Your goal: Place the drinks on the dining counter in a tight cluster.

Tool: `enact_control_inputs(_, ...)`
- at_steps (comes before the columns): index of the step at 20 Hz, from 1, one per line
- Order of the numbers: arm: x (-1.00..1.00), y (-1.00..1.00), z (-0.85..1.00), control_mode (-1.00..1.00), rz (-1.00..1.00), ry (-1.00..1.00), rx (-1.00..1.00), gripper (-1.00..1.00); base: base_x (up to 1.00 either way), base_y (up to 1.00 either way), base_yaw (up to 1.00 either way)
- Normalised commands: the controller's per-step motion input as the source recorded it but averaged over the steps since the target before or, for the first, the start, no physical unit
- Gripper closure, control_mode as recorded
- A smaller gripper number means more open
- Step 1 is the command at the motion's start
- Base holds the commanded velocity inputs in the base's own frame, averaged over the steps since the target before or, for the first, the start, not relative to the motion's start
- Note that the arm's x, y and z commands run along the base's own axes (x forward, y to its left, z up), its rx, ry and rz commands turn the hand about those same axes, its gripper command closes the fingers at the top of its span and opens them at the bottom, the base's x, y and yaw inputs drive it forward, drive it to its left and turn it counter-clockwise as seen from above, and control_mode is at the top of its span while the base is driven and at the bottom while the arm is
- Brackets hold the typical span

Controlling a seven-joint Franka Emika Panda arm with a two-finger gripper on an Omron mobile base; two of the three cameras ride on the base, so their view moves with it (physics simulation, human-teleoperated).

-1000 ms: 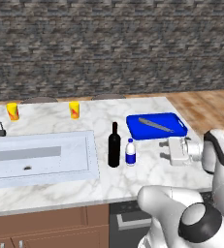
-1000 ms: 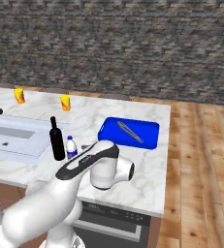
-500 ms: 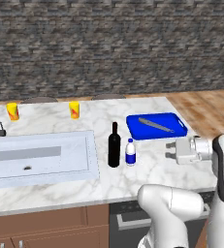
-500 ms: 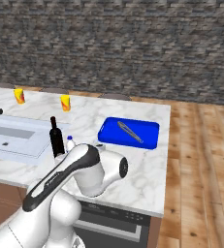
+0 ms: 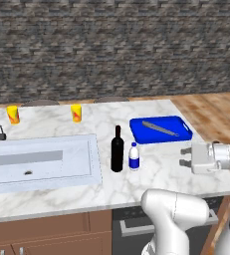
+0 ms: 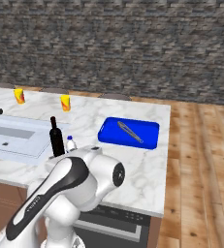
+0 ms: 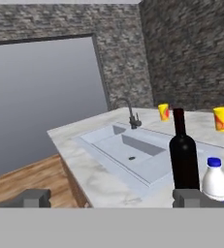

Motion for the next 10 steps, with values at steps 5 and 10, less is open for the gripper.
enact_control_inputs(5, -0.34, -0.14, 0.36, -1.0, 0.0, 0.0, 0.0, -1.0, 0.0, 0.0, 0.0)
enact_control_inputs(10, -0.21, -0.05, 0.29, -1.0, 0.0, 0.0, 0.0, -1.0, 0.0, 0.0, 0.0)
